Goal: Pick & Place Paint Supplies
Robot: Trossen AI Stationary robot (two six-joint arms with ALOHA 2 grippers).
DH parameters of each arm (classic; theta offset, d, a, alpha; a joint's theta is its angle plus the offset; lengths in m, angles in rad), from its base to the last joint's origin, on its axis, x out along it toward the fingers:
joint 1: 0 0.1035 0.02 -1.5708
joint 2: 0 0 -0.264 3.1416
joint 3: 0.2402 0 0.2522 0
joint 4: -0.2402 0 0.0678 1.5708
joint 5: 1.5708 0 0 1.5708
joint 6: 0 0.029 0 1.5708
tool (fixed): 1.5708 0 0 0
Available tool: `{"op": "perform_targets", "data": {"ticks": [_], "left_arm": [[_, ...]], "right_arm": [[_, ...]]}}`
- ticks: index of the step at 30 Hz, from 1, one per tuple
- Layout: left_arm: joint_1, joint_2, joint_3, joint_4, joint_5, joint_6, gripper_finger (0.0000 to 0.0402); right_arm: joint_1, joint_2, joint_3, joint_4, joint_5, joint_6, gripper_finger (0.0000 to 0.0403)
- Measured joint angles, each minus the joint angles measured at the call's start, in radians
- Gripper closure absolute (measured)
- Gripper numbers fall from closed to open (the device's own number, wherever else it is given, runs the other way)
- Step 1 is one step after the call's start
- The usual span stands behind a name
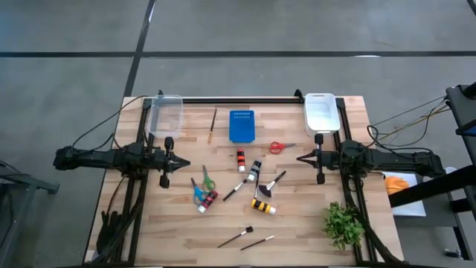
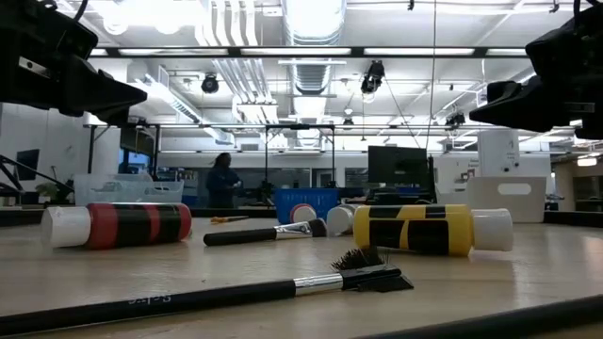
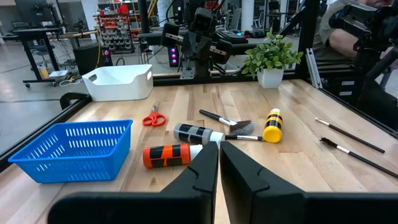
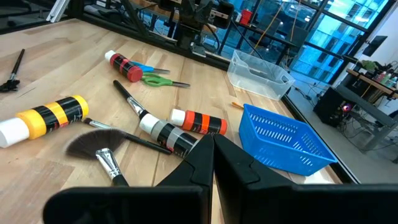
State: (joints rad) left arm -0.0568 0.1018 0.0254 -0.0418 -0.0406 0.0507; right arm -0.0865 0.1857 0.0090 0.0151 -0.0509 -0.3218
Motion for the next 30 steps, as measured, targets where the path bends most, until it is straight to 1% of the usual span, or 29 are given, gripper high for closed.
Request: {"op": "perform_targets", "data": {"ticks": [14, 17, 19, 21, 24, 27, 30], "left_arm": [[0.000, 0.000, 0.000, 0.000, 0.000, 0.000, 0.0373], [0.000, 0.000, 0.000, 0.000, 0.000, 0.000, 0.0373], [0.000, 0.000, 0.000, 0.000, 0.000, 0.000, 0.0373], [0.000, 0.000, 0.000, 0.000, 0.000, 0.000, 0.0373], [0.000, 0.000, 0.000, 0.000, 0.000, 0.000, 0.0373], [0.000, 0.000, 0.000, 0.000, 0.000, 0.000, 0.0373], [0.000, 0.000, 0.000, 0.000, 0.000, 0.000, 0.0373]], "right_arm": [[0.000, 0.000, 0.000, 0.000, 0.000, 0.000, 0.0395], [0.000, 0.000, 0.000, 0.016, -0.001, -0.048, 0.0395], [0.000, 0.001, 0.000, 0.063, -0.017, -0.075, 0.0395], [0.000, 0.000, 0.000, 0.119, -0.084, -0.027, 0.0395], [0.002, 0.001, 0.000, 0.216, -0.196, 0.139, 0.0395], [0.002, 0.009, 0.000, 0.369, -0.189, 0.218, 0.0395], [0.001, 0.013, 0.000, 0.463, -0.184, 0.273, 0.0395]]}}
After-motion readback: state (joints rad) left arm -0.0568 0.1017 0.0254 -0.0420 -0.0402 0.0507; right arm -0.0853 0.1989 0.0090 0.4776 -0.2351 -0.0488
